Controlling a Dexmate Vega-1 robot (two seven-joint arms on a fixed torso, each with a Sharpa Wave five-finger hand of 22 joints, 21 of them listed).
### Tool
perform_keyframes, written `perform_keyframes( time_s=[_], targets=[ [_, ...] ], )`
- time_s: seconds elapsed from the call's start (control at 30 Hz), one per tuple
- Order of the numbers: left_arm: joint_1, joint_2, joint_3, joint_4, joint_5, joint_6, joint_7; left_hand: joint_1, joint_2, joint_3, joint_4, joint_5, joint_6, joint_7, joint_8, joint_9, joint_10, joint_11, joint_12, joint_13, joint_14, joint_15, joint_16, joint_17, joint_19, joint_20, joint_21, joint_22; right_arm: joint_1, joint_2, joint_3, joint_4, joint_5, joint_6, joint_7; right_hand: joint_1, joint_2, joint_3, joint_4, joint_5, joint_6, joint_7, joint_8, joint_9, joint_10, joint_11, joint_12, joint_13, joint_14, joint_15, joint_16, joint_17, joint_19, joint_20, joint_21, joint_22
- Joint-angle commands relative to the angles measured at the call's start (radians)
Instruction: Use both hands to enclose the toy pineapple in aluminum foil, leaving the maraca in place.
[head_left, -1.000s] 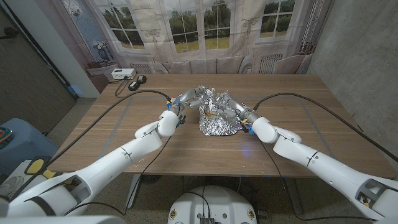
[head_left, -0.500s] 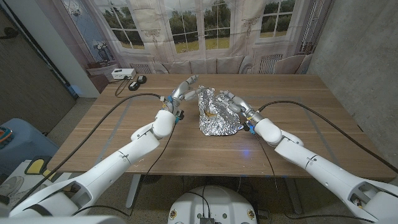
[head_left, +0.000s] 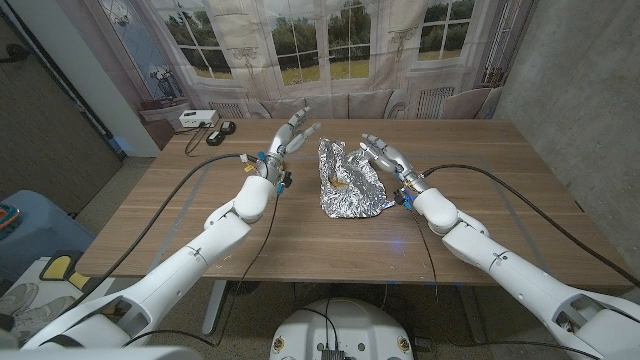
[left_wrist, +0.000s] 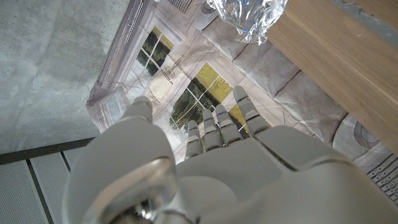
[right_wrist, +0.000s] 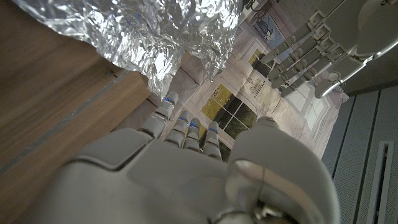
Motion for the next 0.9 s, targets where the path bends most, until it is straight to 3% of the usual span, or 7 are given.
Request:
perform_keyframes(
  time_s=[0.03,0.33,0.6,0.9],
  targets=[
    [0.014,-0.007,-0.055,0.040,-0.199,-0.118,-0.146,-0.039,-0.001,-0.008,0.016,0.000,-0.008,-0.012,0.005,-0.003,-0.031,-0.002,-0.003,-0.014,-0.035,0.007,-0.004,-0.001,-0.025,-0.005,-0.022,0.002,-0.010,0.035,0.046,0.017,0.085,0.042,-0.004,-0.019,0.005,-0.007,0.009,-0.005,0.025,-0.003,0.008,0.000,0.029,0.002,0.011,0.000,0.013,-0.005,0.004,-0.004,0.011,0.002,-0.001,0.002],
    [-0.006,-0.016,-0.069,0.094,-0.311,-0.167,-0.273,-0.079,0.000,-0.020,0.030,0.002,-0.017,-0.023,0.004,-0.005,-0.055,0.004,-0.001,-0.031,-0.086,0.017,-0.008,-0.004,-0.060,-0.025,-0.051,0.003,-0.025,0.037,0.087,0.003,0.158,0.045,0.005,-0.049,0.003,-0.016,0.019,-0.011,0.056,0.002,0.007,-0.003,0.068,0.025,0.014,-0.007,0.039,-0.006,0.002,-0.015,0.037,-0.016,0.004,0.002],
    [-0.002,-0.009,-0.086,0.097,-0.371,-0.168,-0.330,-0.102,0.006,-0.025,0.041,0.004,-0.014,-0.024,0.006,-0.006,-0.062,0.005,0.000,-0.039,-0.098,0.020,-0.006,-0.004,-0.071,-0.035,-0.062,0.003,-0.054,0.026,0.135,-0.041,0.149,0.040,-0.072,-0.072,-0.002,-0.026,0.023,-0.016,0.097,0.012,0.013,-0.005,0.108,0.031,0.020,-0.011,0.063,-0.006,0.001,-0.026,0.050,-0.021,0.003,0.002],
    [-0.003,-0.013,-0.103,0.138,-0.449,-0.152,-0.387,-0.141,0.018,-0.033,0.060,0.007,-0.038,-0.025,-0.001,-0.007,-0.084,0.010,-0.001,-0.053,-0.119,0.029,-0.003,-0.005,-0.082,-0.038,-0.078,0.004,-0.054,0.059,0.145,-0.040,0.148,0.068,-0.104,-0.078,-0.001,-0.027,0.023,-0.017,0.101,0.014,0.010,-0.005,0.116,0.033,0.018,-0.013,0.071,-0.006,-0.002,-0.030,0.053,-0.024,0.002,0.002]
  ],
)
